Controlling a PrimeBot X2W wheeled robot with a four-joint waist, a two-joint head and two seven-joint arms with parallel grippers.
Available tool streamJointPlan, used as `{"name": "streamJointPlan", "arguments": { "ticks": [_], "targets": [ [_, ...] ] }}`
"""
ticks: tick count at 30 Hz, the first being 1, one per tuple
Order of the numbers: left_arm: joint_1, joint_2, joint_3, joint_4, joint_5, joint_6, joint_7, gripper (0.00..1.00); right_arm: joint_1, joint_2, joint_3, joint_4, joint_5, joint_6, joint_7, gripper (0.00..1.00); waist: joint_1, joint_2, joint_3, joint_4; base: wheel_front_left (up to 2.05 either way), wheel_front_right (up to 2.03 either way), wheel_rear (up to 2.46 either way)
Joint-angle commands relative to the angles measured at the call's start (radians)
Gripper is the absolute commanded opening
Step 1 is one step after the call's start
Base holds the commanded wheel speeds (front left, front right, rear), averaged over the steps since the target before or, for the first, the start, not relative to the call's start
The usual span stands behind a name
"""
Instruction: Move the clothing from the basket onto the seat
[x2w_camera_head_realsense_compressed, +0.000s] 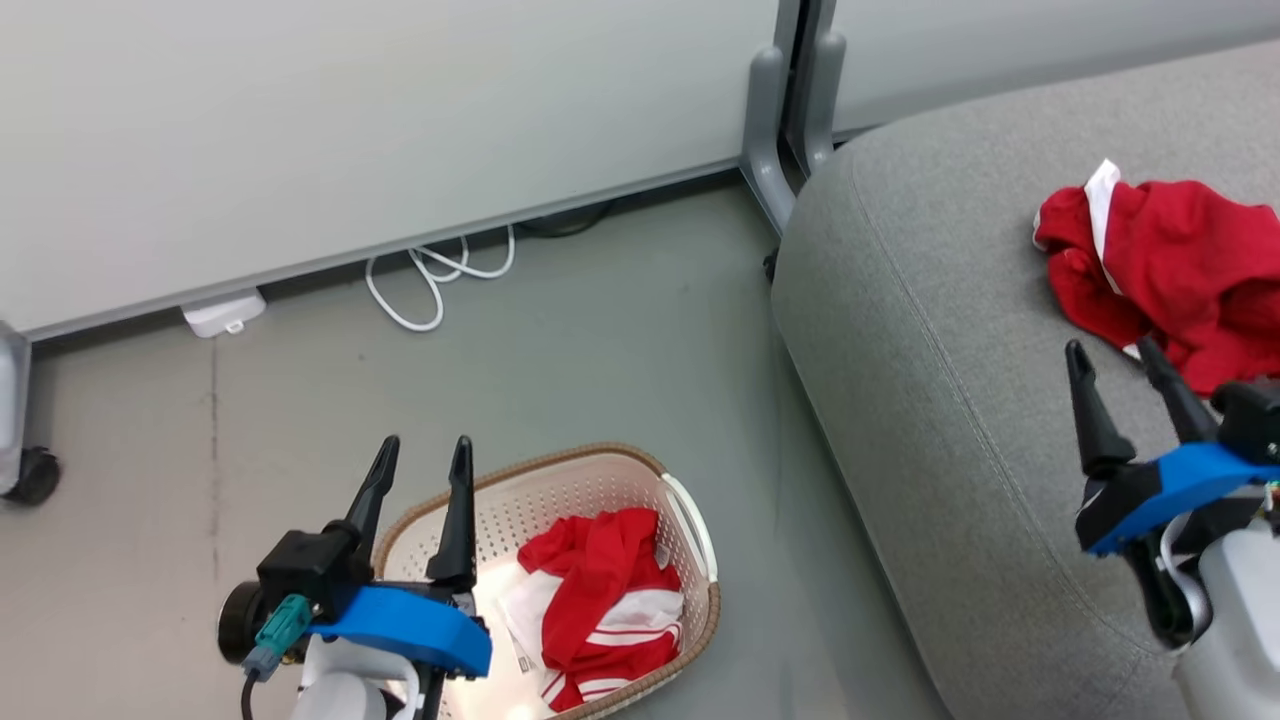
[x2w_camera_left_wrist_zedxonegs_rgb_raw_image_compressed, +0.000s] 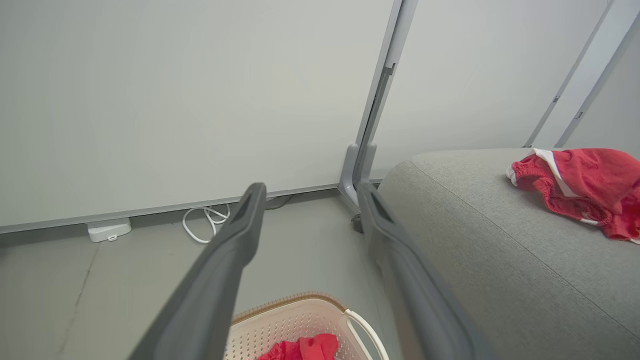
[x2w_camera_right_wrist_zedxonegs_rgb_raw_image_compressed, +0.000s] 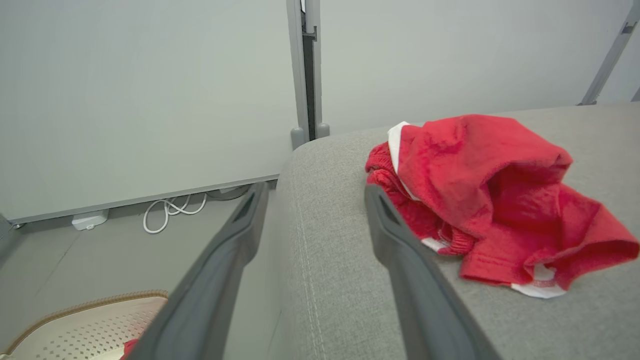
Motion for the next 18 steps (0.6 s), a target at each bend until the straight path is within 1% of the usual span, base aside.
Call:
{"name": "streamJointPlan", "arguments": {
  "ticks": [1, 9, 14, 16, 17, 18],
  "targets": [
    [0.012, -0.002, 0.015, 0.005, 0.002, 0.004, -0.003, 1.00, 0.038, 0.015, -0.011, -0.035, -0.018, 0.000, -0.003, 1.00, 0.0002, 0.0000, -0.027, 0.019, 0.00, 0.00, 0.00],
    [0.039, -0.004, 0.074, 0.023, 0.017, 0.005, -0.003, 1.00, 0.182, 0.100, -0.059, -0.247, -0.115, 0.000, 0.016, 1.00, 0.0002, 0.0000, -0.066, 0.076, 0.00, 0.00, 0.00],
    [0.044, -0.004, 0.096, 0.036, 0.029, 0.001, -0.003, 1.00, 0.277, 0.149, -0.103, -0.380, -0.162, 0.000, 0.065, 1.00, 0.0002, 0.0000, -0.086, 0.124, 0.00, 0.00, 0.00],
    [0.046, -0.005, 0.101, 0.037, 0.030, 0.000, -0.003, 1.00, 0.296, 0.161, -0.111, -0.403, -0.167, 0.000, 0.075, 1.00, 0.0002, 0.0000, -0.089, 0.131, 0.00, 0.00, 0.00],
    [0.052, -0.005, 0.113, 0.037, 0.032, -0.001, -0.003, 1.00, 0.329, 0.179, -0.122, -0.438, -0.178, 0.000, 0.096, 1.00, 0.0002, 0.0000, -0.093, 0.144, 0.00, 0.00, 0.00],
    [0.052, -0.005, 0.113, 0.037, 0.032, -0.001, -0.003, 1.00, 0.329, 0.179, -0.122, -0.438, -0.178, 0.000, 0.096, 1.00, 0.0002, 0.0000, -0.093, 0.144, 0.00, 0.00, 0.00]
  ]
}}
